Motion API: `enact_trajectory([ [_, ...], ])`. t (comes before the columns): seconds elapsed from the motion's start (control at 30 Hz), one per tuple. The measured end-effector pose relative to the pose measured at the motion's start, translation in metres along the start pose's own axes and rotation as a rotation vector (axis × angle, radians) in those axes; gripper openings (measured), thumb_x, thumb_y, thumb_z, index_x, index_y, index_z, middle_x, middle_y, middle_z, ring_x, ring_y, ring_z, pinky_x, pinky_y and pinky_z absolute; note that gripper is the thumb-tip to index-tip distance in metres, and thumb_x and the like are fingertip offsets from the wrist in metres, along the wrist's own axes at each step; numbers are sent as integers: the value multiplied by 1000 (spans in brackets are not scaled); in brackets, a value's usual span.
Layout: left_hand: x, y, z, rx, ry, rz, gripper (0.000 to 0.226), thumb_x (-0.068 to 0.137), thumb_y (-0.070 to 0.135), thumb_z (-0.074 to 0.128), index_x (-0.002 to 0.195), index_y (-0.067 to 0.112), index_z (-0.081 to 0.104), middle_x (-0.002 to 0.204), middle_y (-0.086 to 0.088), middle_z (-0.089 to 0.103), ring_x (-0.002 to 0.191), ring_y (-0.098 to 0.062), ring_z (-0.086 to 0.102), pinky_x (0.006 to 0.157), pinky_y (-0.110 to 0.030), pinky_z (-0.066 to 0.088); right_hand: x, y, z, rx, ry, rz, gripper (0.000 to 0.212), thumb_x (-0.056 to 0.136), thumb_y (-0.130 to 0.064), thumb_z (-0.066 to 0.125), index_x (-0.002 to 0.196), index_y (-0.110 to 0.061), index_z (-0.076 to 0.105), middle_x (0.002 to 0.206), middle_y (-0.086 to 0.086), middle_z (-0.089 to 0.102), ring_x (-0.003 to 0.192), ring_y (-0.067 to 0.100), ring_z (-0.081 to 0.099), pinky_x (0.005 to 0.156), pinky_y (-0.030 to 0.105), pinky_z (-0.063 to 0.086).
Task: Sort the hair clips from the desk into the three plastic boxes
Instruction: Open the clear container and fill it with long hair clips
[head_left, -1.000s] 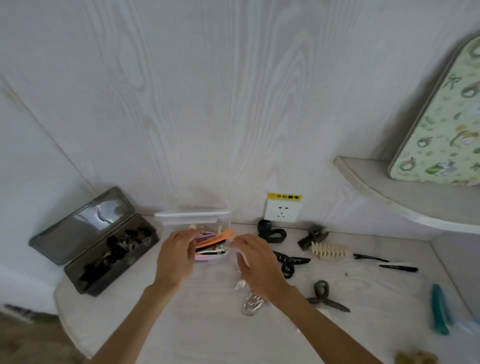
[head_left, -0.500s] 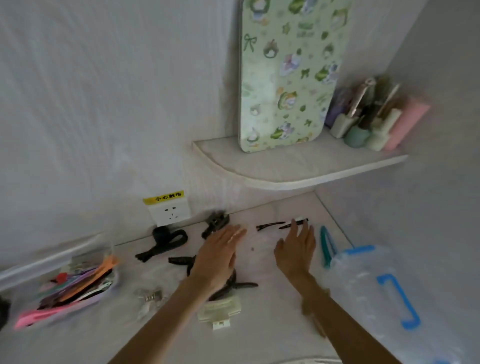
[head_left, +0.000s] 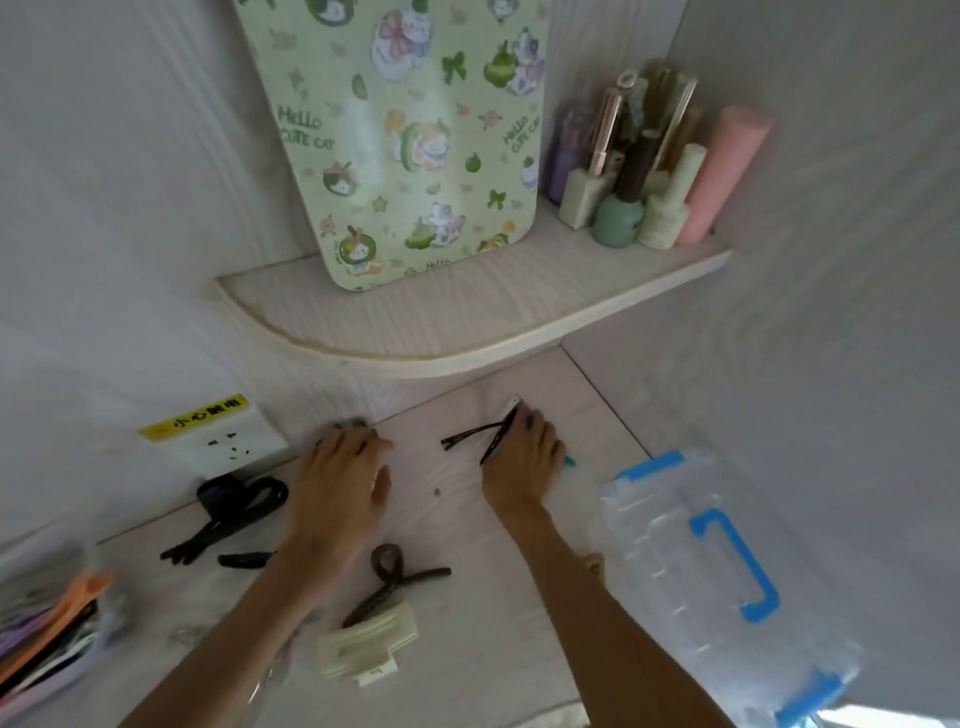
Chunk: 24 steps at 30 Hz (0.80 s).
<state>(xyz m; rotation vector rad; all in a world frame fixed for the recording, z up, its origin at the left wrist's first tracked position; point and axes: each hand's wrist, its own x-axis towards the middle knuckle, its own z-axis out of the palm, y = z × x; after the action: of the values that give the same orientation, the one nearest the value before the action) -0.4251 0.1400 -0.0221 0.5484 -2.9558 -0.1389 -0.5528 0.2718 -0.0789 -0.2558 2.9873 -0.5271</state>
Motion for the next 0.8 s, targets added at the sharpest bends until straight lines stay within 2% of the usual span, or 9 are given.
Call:
enact_trajectory([
  [0.13, 34, 19, 12, -197, -181, -35, 40, 93, 25, 52, 132, 18, 48, 133, -1, 52, 123, -19, 47, 104, -32, 37, -7, 1, 1, -62, -7, -305, 63, 84, -5, 49, 142, -15, 28, 139, 7, 40, 124, 28, 40, 103, 40, 29],
  [0.27, 53, 40, 38, -233, -425, -97, 57, 97, 33, 42, 146, 13, 22, 151, -7, 28, 137, -24, 29, 110, -36, 29, -13, 15, -5, -68, -32, -435, 66, 81, 0, 51, 141, -21, 34, 141, 4, 43, 126, 29, 41, 108, 45, 23],
  [0.33, 54, 46, 47, -221, -413, -133, 55, 96, 32, 43, 145, 14, 24, 147, -9, 31, 133, -27, 31, 105, -37, 32, -16, 20, -6, -61, -69, -501, 67, 79, 1, 54, 139, -24, 39, 140, 1, 47, 127, 29, 43, 106, 47, 27],
  [0.43, 53, 49, 57, -262, -311, -141, 47, 95, 28, 47, 140, 21, 37, 134, -8, 44, 121, -27, 43, 97, -36, 38, -25, 26, -5, -51, -54, -539, 73, 63, 2, 70, 129, -23, 52, 121, 0, 63, 106, 28, 61, 81, 41, 45],
  [0.5, 54, 48, 60, -355, -314, -172, 40, 92, 27, 52, 132, 23, 47, 125, -7, 52, 112, -26, 51, 94, -36, 43, -28, 29, -7, 5, -37, -527, 70, 62, 5, 69, 124, -23, 56, 111, -1, 67, 96, 25, 63, 72, 36, 44],
  [0.6, 53, 43, 54, -453, -352, -277, 18, 86, 34, 61, 102, 27, 59, 98, 3, 68, 87, -18, 66, 84, -36, 50, -30, 24, -14, 115, -69, -444, 59, 81, 5, 51, 131, -26, 50, 114, 0, 64, 101, 24, 55, 81, 34, 39],
  [0.67, 46, 39, 50, -412, -352, -321, 12, 83, 38, 64, 91, 28, 62, 82, 8, 70, 81, -11, 66, 81, -31, 48, -31, 25, -15, 127, -62, -333, 53, 87, -2, 49, 134, -26, 47, 117, -1, 63, 102, 21, 53, 85, 31, 38],
  [0.73, 36, 36, 48, -362, -327, -325, 14, 84, 40, 62, 89, 27, 66, 81, 10, 68, 83, -8, 62, 78, -28, 45, -33, 29, -16, 130, -32, -251, 42, 89, -10, 51, 127, -25, 54, 110, 0, 66, 99, 21, 55, 85, 31, 38],
  [0.8, 28, 35, 48, -334, -306, -284, 17, 86, 41, 60, 91, 27, 67, 88, 9, 69, 85, -11, 63, 84, -31, 46, -35, 31, -19, 160, -50, -214, 31, 89, -12, 52, 117, -22, 62, 102, 3, 68, 96, 21, 56, 82, 31, 42],
])
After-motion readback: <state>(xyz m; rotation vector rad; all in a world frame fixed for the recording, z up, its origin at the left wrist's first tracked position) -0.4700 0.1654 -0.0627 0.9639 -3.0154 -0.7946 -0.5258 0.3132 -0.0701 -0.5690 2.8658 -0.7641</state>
